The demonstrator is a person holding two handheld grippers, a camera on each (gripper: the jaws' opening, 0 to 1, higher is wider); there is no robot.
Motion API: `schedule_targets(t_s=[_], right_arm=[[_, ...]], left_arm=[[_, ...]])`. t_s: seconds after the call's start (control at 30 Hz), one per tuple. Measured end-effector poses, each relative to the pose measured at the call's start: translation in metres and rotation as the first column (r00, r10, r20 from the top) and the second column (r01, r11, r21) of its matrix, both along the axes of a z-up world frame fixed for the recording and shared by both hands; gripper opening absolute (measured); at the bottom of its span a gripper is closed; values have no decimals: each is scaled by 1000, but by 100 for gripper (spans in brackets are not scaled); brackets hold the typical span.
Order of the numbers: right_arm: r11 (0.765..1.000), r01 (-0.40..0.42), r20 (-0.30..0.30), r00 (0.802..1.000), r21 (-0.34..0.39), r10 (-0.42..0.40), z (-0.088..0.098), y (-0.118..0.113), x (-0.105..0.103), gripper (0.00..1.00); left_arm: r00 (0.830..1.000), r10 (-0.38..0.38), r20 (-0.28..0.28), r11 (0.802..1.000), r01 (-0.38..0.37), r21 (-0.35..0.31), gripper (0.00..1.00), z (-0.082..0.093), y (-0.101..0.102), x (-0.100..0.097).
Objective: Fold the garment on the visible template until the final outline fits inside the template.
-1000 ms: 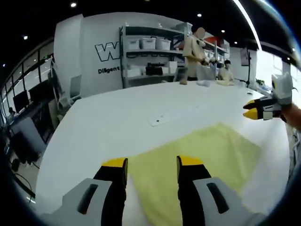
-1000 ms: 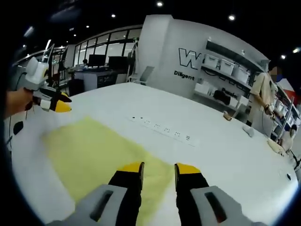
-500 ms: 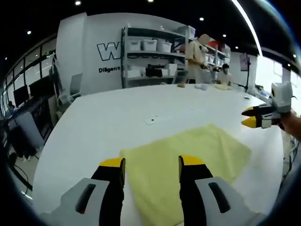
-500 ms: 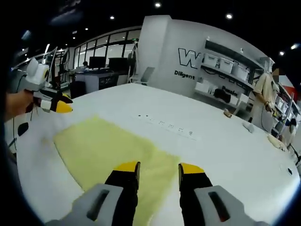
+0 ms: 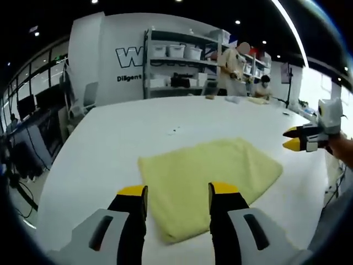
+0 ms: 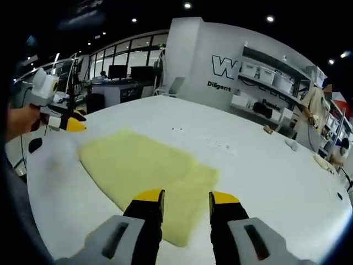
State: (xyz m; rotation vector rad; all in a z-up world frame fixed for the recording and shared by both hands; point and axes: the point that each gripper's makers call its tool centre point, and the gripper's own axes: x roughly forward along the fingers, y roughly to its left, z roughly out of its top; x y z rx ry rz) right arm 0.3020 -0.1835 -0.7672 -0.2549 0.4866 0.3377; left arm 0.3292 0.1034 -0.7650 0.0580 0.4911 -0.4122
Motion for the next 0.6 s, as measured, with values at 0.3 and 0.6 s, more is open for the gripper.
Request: schedule_targets(t_s=[0.3,0.6], right_arm=[[1000,-7,-15,1000,0,7,-6,0,-30,28],[1000,-8,-48,999,-12,8,-20,-3,-51,28]], left_arm=[[1000,9,-20,1000,-9,-2,41,-8,5,-33],[996,6,-86,999,-2,35,39,-39,11,-62]])
